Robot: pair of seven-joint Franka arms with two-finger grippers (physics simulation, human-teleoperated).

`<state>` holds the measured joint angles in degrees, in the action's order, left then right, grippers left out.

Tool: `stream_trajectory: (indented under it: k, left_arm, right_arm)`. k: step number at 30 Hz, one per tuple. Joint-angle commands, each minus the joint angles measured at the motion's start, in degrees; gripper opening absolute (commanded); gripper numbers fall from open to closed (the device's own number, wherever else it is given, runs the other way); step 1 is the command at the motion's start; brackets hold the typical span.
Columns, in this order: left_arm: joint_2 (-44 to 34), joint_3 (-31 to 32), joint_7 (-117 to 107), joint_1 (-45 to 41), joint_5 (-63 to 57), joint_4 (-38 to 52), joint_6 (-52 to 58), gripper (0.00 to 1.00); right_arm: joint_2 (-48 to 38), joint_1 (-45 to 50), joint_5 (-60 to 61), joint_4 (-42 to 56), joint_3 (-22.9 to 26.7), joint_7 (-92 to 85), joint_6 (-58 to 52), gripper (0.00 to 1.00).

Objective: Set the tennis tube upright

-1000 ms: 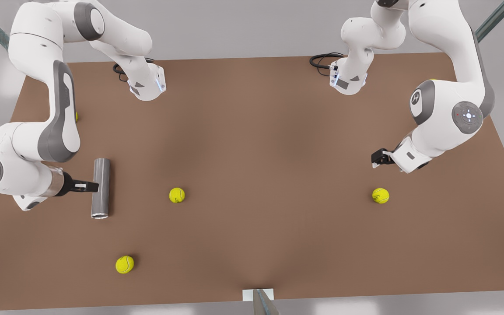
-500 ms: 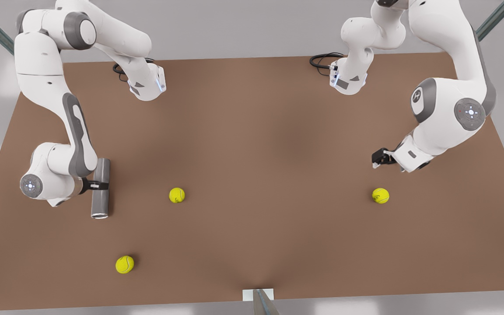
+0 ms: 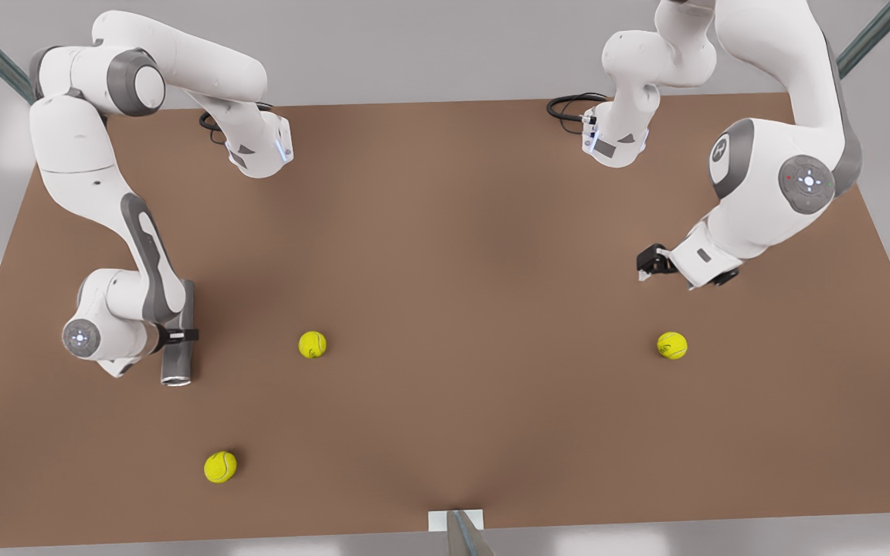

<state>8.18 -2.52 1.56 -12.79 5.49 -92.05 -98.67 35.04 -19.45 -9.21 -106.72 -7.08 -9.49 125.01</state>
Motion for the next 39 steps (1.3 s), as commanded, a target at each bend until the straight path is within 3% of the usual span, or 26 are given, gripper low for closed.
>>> stream_trajectory:
  k: [1,2,4,5,10,12,19,23,30,33,35,39]
  left_arm:
    - [0.08,-0.03,-2.79,0.22,-0.48,0.03,0.58,1.00]
    - [0.00,-0.38,-2.79,0.22,-0.48,-0.06,0.58,1.00]
    - [0.35,-0.38,-2.79,0.22,-0.57,-0.24,0.58,1.00]
    - [0.35,-0.38,-2.88,0.22,-0.57,-0.15,0.58,1.00]
    - [0.79,-0.38,-3.05,0.22,-0.57,-0.15,0.58,1.00]
    - [0.79,-0.20,-3.49,0.22,-0.48,-0.06,0.50,1.00]
    - [0.87,0.06,-4.72,0.22,-0.30,-0.06,0.23,1.00]
    - [0.96,0.15,-5.25,0.22,0.57,-0.15,-0.21,1.00]
    - [2.45,0.06,-7.35,0.22,5.49,0.03,-1.61,1.00]
    - [5.53,0.06,-12.37,0.22,22.35,0.03,-6.62,1.00]
    - [9.04,0.24,-12.46,0.22,30.01,0.29,-9.08,1.00]
    - [11.95,1.12,-11.75,-0.57,30.72,1.43,-9.79,1.00]
  right_arm:
    - [-0.23,-0.24,0.16,-0.86,-0.04,-7.38,0.32,1.00]
    - [-0.49,-0.24,0.25,-1.73,-0.04,-7.38,0.23,1.00]
    - [-0.67,-0.15,0.25,-2.00,-0.04,-7.38,0.23,0.72]
    - [-0.50,-0.15,0.25,-2.00,-0.04,-7.38,0.41,0.71]
    - [-2.69,0.46,0.16,-0.77,-0.22,-9.67,-0.82,0.69]
    - [-3.31,0.73,0.07,5.90,-2.15,-15.46,-10.05,0.69]
    - [-4.54,2.30,-0.89,14.17,-17.27,-35.50,-12.69,0.70]
    - [-2.43,15.14,-5.64,16.01,-17.27,-37.27,-5.57,0.70]
    - [0.65,32.45,-13.64,23.05,-17.01,-40.52,-6.45,0.70]
    - [1.43,39.30,-15.83,24.36,-16.83,-33.05,-8.47,0.70]
    - [6.71,41.06,-16.62,30.86,-16.31,-31.47,-12.07,0.70]
    - [11.01,47.66,-16.89,35.53,-10.77,-25.05,-11.99,0.70]
